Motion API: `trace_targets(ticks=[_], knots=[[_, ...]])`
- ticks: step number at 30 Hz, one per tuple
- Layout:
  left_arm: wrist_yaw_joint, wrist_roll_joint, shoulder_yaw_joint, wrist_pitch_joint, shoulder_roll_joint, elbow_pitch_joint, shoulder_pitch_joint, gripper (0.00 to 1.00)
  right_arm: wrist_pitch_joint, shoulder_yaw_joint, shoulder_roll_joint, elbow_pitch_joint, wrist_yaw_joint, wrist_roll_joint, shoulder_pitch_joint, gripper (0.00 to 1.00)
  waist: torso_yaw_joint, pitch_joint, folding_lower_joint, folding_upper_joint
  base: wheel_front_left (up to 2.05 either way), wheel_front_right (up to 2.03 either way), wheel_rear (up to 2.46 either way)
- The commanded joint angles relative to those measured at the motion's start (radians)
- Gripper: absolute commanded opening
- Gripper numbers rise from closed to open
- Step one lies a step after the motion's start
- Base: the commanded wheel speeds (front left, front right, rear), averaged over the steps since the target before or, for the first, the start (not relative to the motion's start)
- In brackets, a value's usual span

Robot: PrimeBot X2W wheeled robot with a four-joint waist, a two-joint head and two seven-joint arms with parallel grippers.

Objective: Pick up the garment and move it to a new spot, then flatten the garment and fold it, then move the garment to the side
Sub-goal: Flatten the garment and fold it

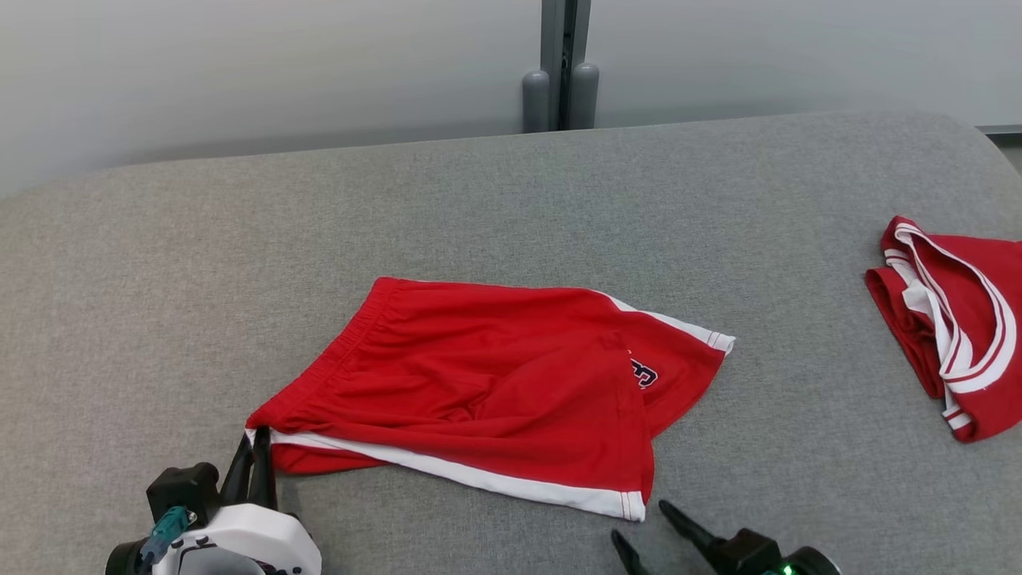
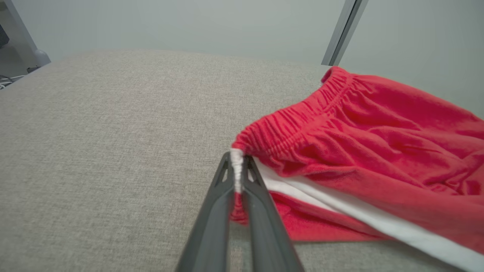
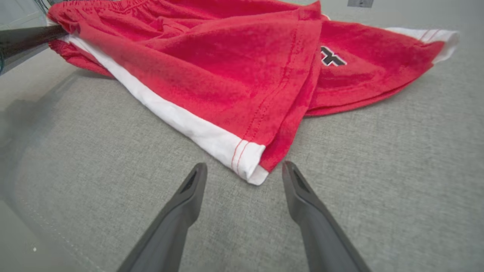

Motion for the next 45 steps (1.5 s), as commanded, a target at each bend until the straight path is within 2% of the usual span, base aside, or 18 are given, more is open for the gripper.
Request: trace_targets(ticks=[1,8,9,10,11,12,13,14,15,22,30,39,43,45], knots=[[0.0,-0.002,0.001,-0.001,0.006,-0.001,0.003,0.0,0.0,0.015,-0.015,0.018,0.0,0.007,-0.009,1.0,0.003,0.001,0.0,-0.0001,0.0,0.0,0.0],[-0.007,-0.002,-0.017,-0.001,0.006,-0.012,0.003,0.0,0.0,0.066,-0.022,0.062,0.0,0.048,-0.054,1.0,0.018,0.005,0.0,-0.0001,0.0,0.0,0.0],[-0.008,-0.001,-0.018,-0.001,0.005,-0.014,0.006,0.0,0.0,0.066,-0.021,0.069,0.0,0.053,-0.059,0.99,0.019,0.005,0.0,-0.0001,0.0,0.0,0.0],[-0.008,-0.002,-0.02,-0.001,0.005,-0.016,0.008,0.0,0.0,0.069,-0.02,0.07,0.0,0.053,-0.065,0.9,0.02,0.006,0.0,-0.0001,0.0,0.0,0.0],[-0.008,-0.002,-0.02,-0.001,0.005,-0.016,0.008,0.0,0.0,0.069,-0.02,0.07,0.0,0.053,-0.065,0.9,0.02,0.006,0.0,-0.0001,0.0,0.0,0.0],[-0.007,-0.003,-0.022,-0.001,0.005,-0.018,0.01,0.0,0.0,0.072,-0.02,0.072,0.0,0.054,-0.068,0.64,0.021,0.007,0.0,-0.0001,0.0,0.0,0.0],[-0.007,-0.005,-0.024,-0.001,0.006,-0.019,0.013,0.0,0.0,0.075,-0.019,0.072,0.0,0.059,-0.071,0.42,0.022,0.007,0.0,-0.0001,0.0,0.0,0.0],[-0.007,-0.006,-0.028,-0.001,0.005,-0.021,0.014,0.0,0.0,0.078,-0.02,0.07,0.0,0.06,-0.073,0.26,0.022,0.007,0.0,-0.0001,0.0,0.0,0.0],[-0.009,-0.007,-0.031,-0.001,0.005,-0.022,0.015,0.0,0.0,0.076,-0.022,0.065,0.0,0.061,-0.074,0.0,0.023,0.004,0.0,-0.0001,0.0,0.0,0.0],[-0.029,0.009,-0.04,-0.001,0.005,-0.082,0.033,0.0,0.0,-0.008,-0.027,-0.005,0.0,0.078,-0.066,0.0,0.023,-0.041,0.0,-0.0001,0.0,0.0,0.0],[-0.115,0.042,-0.018,-0.001,0.019,-0.229,-0.033,0.0,0.0,-0.145,-0.022,-0.144,0.0,0.071,-0.172,0.0,0.008,-0.11,0.0,-0.0001,0.0,0.0,0.0],[-0.151,0.039,-0.03,-0.001,0.091,-0.32,-0.26,0.0,0.0,-0.269,-0.027,-0.249,0.0,0.053,-0.407,0.0,0.009,-0.141,0.0,-0.0001,0.0,0.0,0.0],[-0.155,0.026,-0.052,0.002,0.143,-0.283,-0.371,0.0,0.0,-0.294,-0.039,-0.229,0.0,0.021,-0.522,0.0,0.01,-0.12,0.0,-0.0001,0.0,0.0,0.0],[-0.155,0.007,-0.067,0.011,0.15,-0.249,-0.431,0.0,0.0,-0.293,-0.047,-0.199,-0.001,0.004,-0.58,0.0,0.014,-0.098,0.0,-0.0001,0.0,0.0,0.0]])
